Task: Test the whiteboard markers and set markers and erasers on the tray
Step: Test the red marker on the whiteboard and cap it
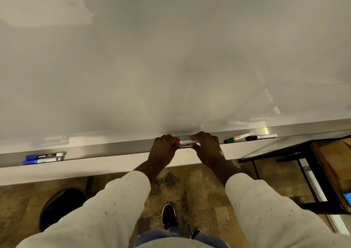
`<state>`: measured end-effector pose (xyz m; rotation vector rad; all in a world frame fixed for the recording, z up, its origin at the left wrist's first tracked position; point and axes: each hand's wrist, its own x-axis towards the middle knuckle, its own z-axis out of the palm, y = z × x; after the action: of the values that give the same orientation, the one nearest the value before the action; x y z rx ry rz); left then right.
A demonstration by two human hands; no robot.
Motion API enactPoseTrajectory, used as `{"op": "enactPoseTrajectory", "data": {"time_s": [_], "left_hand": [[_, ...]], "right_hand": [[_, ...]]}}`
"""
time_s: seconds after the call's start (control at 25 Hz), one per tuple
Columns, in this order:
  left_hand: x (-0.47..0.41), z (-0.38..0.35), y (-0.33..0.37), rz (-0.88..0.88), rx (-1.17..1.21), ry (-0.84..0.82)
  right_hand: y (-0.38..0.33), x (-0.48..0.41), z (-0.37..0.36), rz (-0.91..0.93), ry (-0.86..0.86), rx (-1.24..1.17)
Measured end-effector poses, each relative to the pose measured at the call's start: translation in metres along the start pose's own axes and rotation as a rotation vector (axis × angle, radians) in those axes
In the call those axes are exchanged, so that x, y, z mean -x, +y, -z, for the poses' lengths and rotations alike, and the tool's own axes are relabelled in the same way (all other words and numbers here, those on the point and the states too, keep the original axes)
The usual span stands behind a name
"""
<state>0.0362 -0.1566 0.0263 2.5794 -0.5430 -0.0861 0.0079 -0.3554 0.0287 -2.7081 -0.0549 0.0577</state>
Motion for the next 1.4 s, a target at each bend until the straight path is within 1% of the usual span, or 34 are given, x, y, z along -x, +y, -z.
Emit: {"op": "enactPoseTrajectory", "data": {"time_s": [0.16, 0.36, 0.52, 0.6, 0.76, 1.0, 1.2, 1.4], "left_hand": [[0.007, 0.021, 0.030, -0.053, 0.029, 0.087], [0.027, 0.039, 0.060, -0.053, 0.026, 0.077], [0.053, 0.049, 0.091, -0.046, 0.046, 0.084], [0.063, 0.050, 0.101, -0.060, 0.028, 0.105], [0.075, 0.058, 0.116, -0.046, -0.059, 0.137], [0.065, 0.080, 0.128, -0.133, -0.114, 0.179], [0.052, 0.106, 0.125, -0.163, -0.116, 0.187], [0.048, 0.134, 0.107, -0.173, -0.140, 0.210]], "right_hand": [[-0.010, 0.012, 0.023, 0.138, 0.003, -0.074], [-0.004, 0.033, 0.052, 0.251, 0.053, -0.182], [0.002, 0.058, 0.066, 0.311, 0.108, -0.191], [0.002, 0.068, 0.073, 0.324, 0.132, -0.178], [-0.008, 0.077, 0.087, 0.328, 0.221, -0.067], [-0.016, 0.076, 0.110, 0.317, 0.293, -0.054], [-0.036, 0.059, 0.126, 0.314, 0.343, -0.005], [-0.069, 0.045, 0.131, 0.314, 0.342, 0.019]]}}
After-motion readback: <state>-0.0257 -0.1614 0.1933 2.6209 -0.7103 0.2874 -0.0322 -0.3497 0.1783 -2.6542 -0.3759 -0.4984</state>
